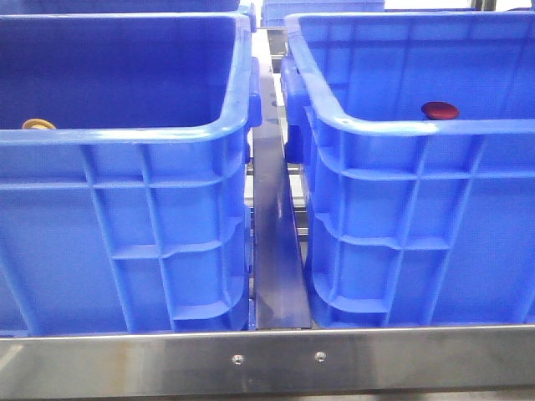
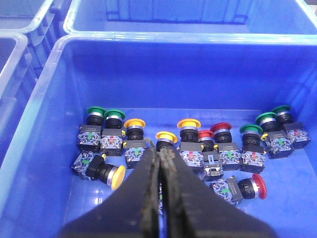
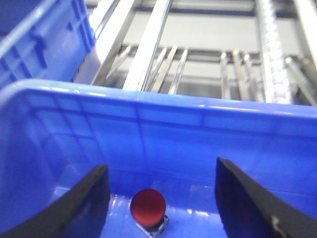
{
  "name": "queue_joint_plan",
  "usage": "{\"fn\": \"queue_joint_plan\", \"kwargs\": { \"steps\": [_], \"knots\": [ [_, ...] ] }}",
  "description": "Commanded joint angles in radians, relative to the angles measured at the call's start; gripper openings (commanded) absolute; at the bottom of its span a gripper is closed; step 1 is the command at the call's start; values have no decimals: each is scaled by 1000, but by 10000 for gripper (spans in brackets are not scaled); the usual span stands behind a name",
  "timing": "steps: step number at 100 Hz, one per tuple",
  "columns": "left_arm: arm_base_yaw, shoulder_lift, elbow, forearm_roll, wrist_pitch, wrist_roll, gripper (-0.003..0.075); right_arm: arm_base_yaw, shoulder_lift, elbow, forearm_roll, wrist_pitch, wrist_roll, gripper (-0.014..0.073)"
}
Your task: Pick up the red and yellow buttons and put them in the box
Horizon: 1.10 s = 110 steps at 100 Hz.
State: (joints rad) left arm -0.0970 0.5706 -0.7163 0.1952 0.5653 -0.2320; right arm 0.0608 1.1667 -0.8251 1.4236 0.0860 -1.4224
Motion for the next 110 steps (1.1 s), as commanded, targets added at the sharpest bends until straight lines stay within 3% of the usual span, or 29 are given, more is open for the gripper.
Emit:
{"fn": "queue_joint_plan", "kwargs": {
  "steps": [1, 33, 66, 70, 79, 91, 110],
  "knots": [
    [2, 2, -28, 2, -71, 2, -19, -2, -125, 33, 34, -21, 4, 482],
    [2, 2, -28, 0, -71, 2, -19, -2, -455, 265, 88, -70, 4, 448],
    [2, 2, -28, 0, -71, 2, -18, -2, -605, 337, 90, -73, 4, -71],
    [2, 2, -28, 0, -65, 2, -18, -2, -605, 337, 90, -73, 4, -108],
    [2, 2, -28, -2, -46, 2, -1, -2, -605, 337, 91, -66, 4, -104],
    [2, 2, -28, -5, -36, 2, 102, -2, -605, 337, 91, -48, 4, -104],
    [2, 10, -28, -5, -40, 2, 463, -2, -605, 337, 91, -22, 4, -104]
  ]
}}
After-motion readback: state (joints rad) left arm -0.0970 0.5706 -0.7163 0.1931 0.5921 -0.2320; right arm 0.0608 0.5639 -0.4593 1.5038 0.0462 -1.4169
